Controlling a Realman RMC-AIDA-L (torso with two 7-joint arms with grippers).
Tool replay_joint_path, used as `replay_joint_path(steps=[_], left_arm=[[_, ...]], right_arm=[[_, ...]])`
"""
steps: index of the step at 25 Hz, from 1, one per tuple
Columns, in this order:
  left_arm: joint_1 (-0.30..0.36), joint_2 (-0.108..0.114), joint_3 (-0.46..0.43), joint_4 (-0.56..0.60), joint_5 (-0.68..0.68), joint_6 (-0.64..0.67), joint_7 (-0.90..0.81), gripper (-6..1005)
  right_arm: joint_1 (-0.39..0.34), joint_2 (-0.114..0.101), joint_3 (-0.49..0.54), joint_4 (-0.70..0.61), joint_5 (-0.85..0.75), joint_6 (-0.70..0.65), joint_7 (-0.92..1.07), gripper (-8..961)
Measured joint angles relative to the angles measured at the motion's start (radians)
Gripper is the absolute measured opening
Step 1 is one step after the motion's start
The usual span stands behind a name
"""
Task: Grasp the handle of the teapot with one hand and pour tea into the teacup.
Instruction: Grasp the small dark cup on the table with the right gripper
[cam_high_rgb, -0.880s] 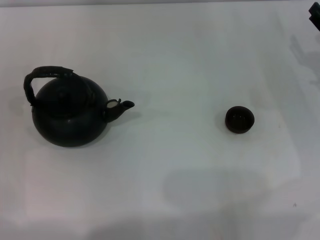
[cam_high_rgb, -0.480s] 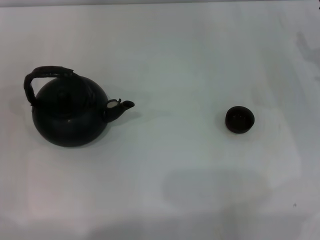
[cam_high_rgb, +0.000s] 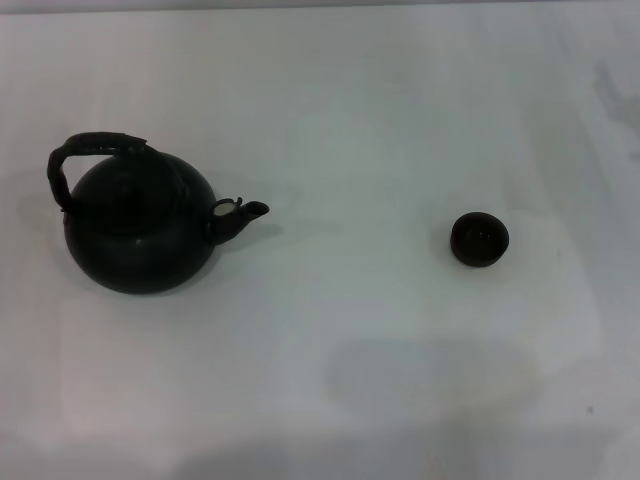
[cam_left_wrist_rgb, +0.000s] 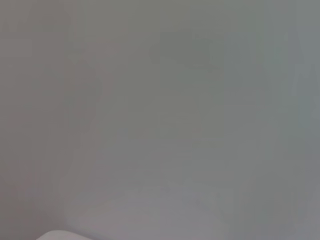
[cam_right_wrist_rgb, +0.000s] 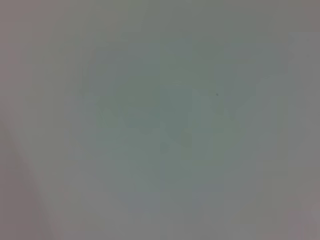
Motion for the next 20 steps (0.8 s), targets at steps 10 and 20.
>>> replay_joint_path(steps=[10,20], left_arm=[[0.0,0.0,0.0,-0.002,0.0,0.0,0.0,766],[0.0,-0.001,-0.002,-0.002,-0.012,0.0,0.0,766]], right_arm=[[0.0,0.0,0.0,0.002,0.0,0.004,-0.001,809],[0.0,0.001,-0.001,-0.008,-0.001,-0.002,0.008,808]])
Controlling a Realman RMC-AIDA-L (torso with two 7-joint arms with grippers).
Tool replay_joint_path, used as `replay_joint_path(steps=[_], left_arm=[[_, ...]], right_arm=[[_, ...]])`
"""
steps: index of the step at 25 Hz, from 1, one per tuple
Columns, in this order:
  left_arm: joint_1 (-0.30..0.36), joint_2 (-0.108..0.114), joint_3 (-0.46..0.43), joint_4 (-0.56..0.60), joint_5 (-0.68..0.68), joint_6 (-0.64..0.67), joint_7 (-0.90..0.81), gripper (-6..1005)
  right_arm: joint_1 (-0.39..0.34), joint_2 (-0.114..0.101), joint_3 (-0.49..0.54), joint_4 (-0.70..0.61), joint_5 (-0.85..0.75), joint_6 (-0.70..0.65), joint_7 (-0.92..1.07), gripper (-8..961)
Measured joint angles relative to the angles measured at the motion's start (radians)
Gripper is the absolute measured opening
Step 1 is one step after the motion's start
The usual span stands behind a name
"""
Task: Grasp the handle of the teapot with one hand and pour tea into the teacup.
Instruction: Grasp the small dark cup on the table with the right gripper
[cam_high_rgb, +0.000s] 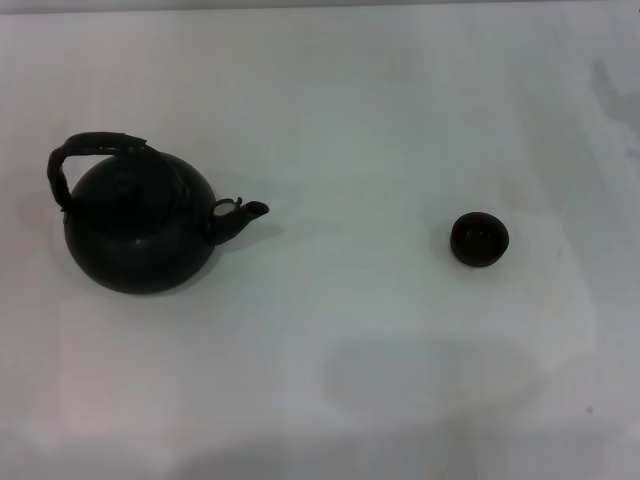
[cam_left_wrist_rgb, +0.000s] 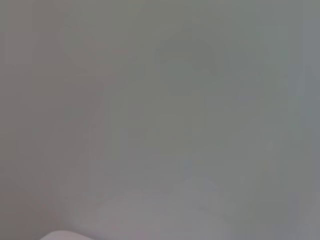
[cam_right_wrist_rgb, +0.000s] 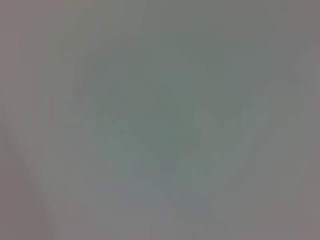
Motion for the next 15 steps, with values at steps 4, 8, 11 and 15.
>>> replay_joint_path(steps=[4,8,11,15], left_arm=[[0.0,0.0,0.0,0.0,-0.006,0.0,0.0,766],[0.001,0.0,0.0,0.0,-0.007,0.0,0.0,766],[0.002,0.001,0.0,0.0,-0.008,0.0,0.0,766],[0.0,0.001,0.0,0.0,-0.009,0.0,0.0,766]], right_arm=[[0.0,-0.001,-0.007,-0.036,-0.007,0.009,0.0,809],[0.005,-0.012,-0.025,-0.109,-0.041,0.062,0.038,808],[0.008,-0.048,-0.046,-0.234,-0.188,0.18,0.189,808],[0.024,-0.104,-0.052,-0.386,-0.456,0.273,0.465,808]])
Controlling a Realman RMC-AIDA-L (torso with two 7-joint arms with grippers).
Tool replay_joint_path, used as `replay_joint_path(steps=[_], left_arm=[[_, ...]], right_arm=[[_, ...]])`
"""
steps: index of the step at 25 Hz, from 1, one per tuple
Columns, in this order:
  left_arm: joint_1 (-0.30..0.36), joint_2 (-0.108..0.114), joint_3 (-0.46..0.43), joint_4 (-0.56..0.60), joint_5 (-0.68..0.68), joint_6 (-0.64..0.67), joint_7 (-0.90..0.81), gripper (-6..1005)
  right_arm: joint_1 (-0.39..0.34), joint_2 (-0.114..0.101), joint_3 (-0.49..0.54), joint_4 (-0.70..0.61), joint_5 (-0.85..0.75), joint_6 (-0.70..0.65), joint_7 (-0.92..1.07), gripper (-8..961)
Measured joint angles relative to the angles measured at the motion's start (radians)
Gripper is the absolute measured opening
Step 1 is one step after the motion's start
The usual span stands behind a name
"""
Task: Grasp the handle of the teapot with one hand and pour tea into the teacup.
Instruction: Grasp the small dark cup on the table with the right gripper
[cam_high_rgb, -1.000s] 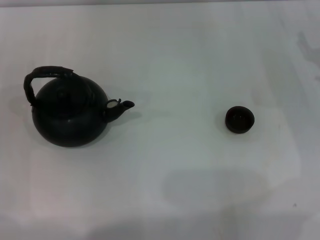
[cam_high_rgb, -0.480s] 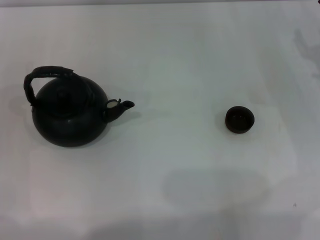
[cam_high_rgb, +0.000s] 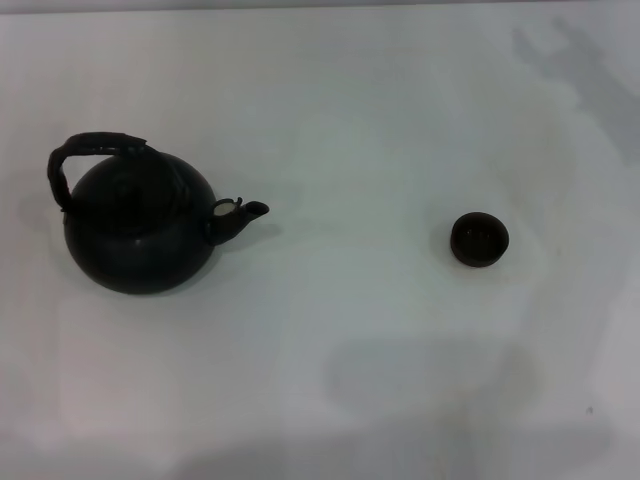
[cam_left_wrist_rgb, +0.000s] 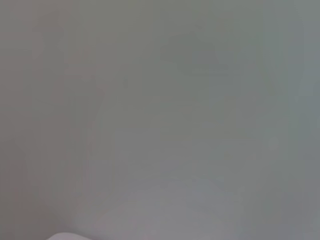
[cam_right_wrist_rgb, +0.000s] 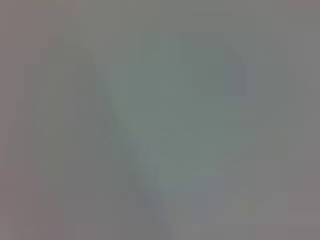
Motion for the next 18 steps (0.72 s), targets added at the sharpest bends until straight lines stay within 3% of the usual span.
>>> replay_joint_path(steps=[2,3,4,5,14,18], left_arm=[[0.0,0.0,0.0,0.0,0.0,0.001,-0.002,766],[0.0,0.0,0.0,0.0,0.0,0.001,-0.003,766],[0.0,0.0,0.0,0.0,0.0,0.001,-0.003,766],[0.001,0.0,0.0,0.0,0.0,0.001,-0.004,766],[0.008,0.0,0.0,0.0,0.0,0.002,-0.007,766],[0.005,0.0,0.0,0.0,0.0,0.001,-0.007,766]], right_arm=[[0.013,-0.027,0.002,-0.047,-0.129,0.005,0.151,808],[0.036,-0.061,0.004,-0.077,-0.264,-0.011,0.316,808],[0.047,-0.074,0.006,-0.085,-0.323,-0.024,0.386,808],[0.047,-0.074,0.006,-0.085,-0.323,-0.024,0.386,808],[0.184,-0.18,0.012,-0.081,-0.766,-0.267,0.799,809],[0.243,-0.214,0.013,-0.081,-0.9,-0.406,0.895,809]])
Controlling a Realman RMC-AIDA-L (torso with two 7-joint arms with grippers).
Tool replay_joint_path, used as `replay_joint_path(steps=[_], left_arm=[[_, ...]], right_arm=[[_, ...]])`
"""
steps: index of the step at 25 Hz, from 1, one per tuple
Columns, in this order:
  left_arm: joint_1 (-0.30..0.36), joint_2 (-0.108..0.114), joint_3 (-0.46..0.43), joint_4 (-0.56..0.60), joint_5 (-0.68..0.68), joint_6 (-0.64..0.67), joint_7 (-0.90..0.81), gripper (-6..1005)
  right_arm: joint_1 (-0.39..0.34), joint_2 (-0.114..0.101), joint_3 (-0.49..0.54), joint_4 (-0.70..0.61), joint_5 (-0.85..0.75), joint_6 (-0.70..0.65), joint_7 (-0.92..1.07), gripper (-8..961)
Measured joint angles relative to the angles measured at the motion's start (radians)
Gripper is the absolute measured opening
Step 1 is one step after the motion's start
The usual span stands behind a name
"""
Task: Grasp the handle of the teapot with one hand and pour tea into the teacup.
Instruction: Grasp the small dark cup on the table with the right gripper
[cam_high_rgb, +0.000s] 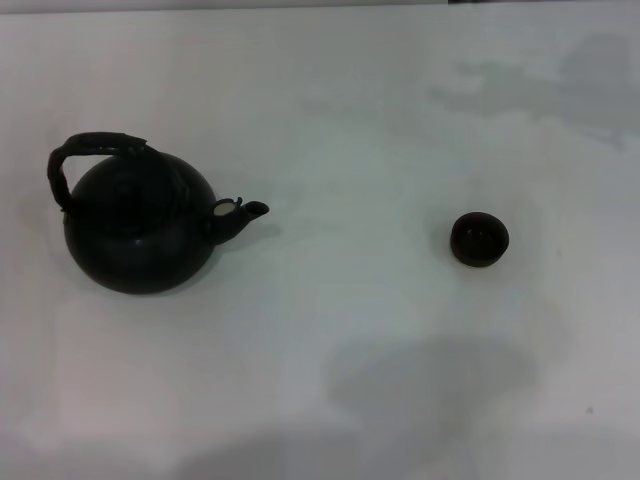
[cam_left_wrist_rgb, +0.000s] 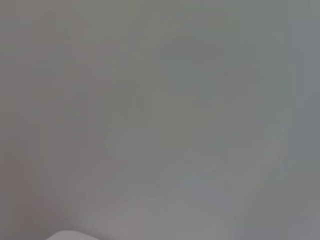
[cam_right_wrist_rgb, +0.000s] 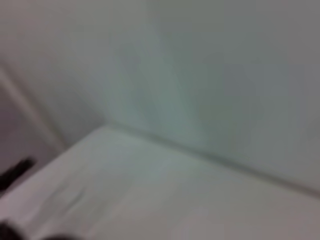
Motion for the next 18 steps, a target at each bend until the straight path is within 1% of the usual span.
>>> replay_joint_path(steps=[2,3,4,6,8,10,11,12,13,14,16,18], left_arm=[[-0.001,0.0,0.0,0.0,0.0,-0.003,0.0,767],[-0.004,0.0,0.0,0.0,0.0,-0.005,0.0,767],[-0.004,0.0,0.0,0.0,0.0,-0.005,0.0,767],[-0.005,0.0,0.0,0.0,-0.001,-0.005,0.0,767],[-0.005,0.0,0.0,0.0,-0.003,-0.005,0.0,767],[-0.005,0.001,0.0,0.0,-0.004,-0.006,0.0,767],[-0.005,0.001,0.0,0.0,-0.004,-0.006,0.0,767],[-0.005,0.001,-0.002,0.0,-0.004,-0.006,0.0,767],[-0.003,0.001,-0.008,0.0,-0.004,-0.006,-0.001,767],[-0.003,0.001,-0.008,0.0,-0.004,-0.006,-0.001,767],[-0.001,0.001,-0.014,0.0,-0.008,-0.006,0.0,767],[0.0,0.001,-0.015,-0.001,-0.014,-0.006,-0.001,767]], right_arm=[[0.029,-0.009,0.0,-0.004,-0.062,-0.059,0.045,809],[0.061,-0.014,0.0,-0.006,-0.128,-0.103,0.108,809],[0.061,-0.014,0.0,-0.006,-0.128,-0.103,0.108,809],[0.092,-0.014,0.001,-0.005,-0.185,-0.141,0.136,809],[0.117,-0.009,0.004,-0.008,-0.226,-0.171,0.142,809],[0.14,0.0,0.009,-0.02,-0.289,-0.193,0.147,808],[0.158,0.011,0.012,-0.035,-0.356,-0.207,0.151,807],[0.158,0.011,0.012,-0.035,-0.356,-0.207,0.151,805],[0.178,0.029,0.014,-0.054,-0.423,-0.225,0.155,804],[0.178,0.029,0.014,-0.054,-0.423,-0.225,0.155,803],[0.192,0.047,0.032,-0.078,-0.487,-0.249,0.156,802],[0.197,0.071,0.072,-0.114,-0.555,-0.276,0.156,800]])
